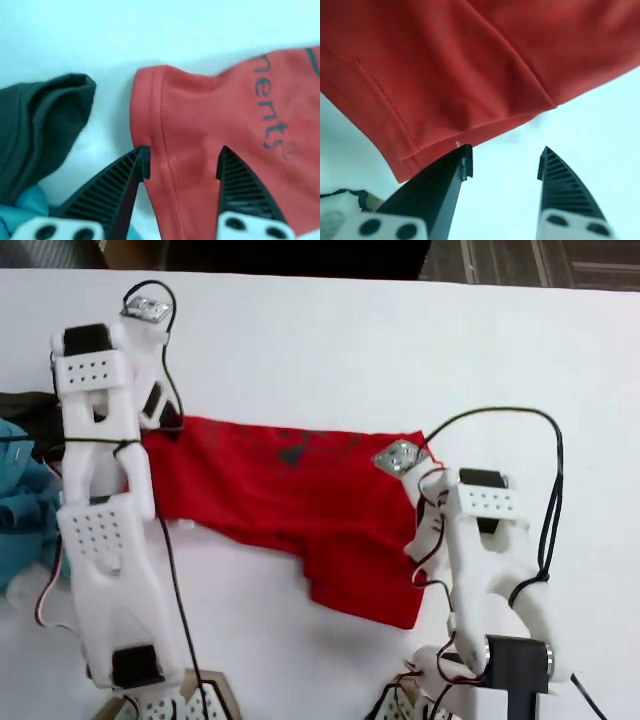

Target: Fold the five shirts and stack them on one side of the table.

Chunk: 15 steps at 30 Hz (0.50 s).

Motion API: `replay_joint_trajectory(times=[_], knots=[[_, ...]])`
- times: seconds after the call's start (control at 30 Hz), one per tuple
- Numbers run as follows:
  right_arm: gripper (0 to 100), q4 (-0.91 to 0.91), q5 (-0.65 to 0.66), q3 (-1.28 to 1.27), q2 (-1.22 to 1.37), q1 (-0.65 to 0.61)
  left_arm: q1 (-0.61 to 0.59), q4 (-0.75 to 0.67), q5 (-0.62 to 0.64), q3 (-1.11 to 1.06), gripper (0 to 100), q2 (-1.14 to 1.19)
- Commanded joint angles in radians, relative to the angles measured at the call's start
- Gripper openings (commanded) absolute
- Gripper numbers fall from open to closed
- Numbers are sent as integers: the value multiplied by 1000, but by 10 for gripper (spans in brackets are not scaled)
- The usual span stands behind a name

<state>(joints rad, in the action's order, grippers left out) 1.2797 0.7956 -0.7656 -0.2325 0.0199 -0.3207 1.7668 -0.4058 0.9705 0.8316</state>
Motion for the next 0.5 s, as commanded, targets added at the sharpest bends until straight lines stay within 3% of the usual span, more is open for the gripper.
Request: replay_joint_trajectory(times=[0.0, 0.17, 0.27, 0.47], knots=[[221, 54, -6, 94, -45, 2, 0, 21, 5, -156, 240, -206], [221, 143, -11, 123, -45, -84, 12, 20, -21, -415, 240, -420], [221, 157, -81, 117, -81, -159, 26, 3, -44, -618, 239, -523], [220, 67, -146, -46, -263, -344, 25, -250, -46, -952, 240, -585]])
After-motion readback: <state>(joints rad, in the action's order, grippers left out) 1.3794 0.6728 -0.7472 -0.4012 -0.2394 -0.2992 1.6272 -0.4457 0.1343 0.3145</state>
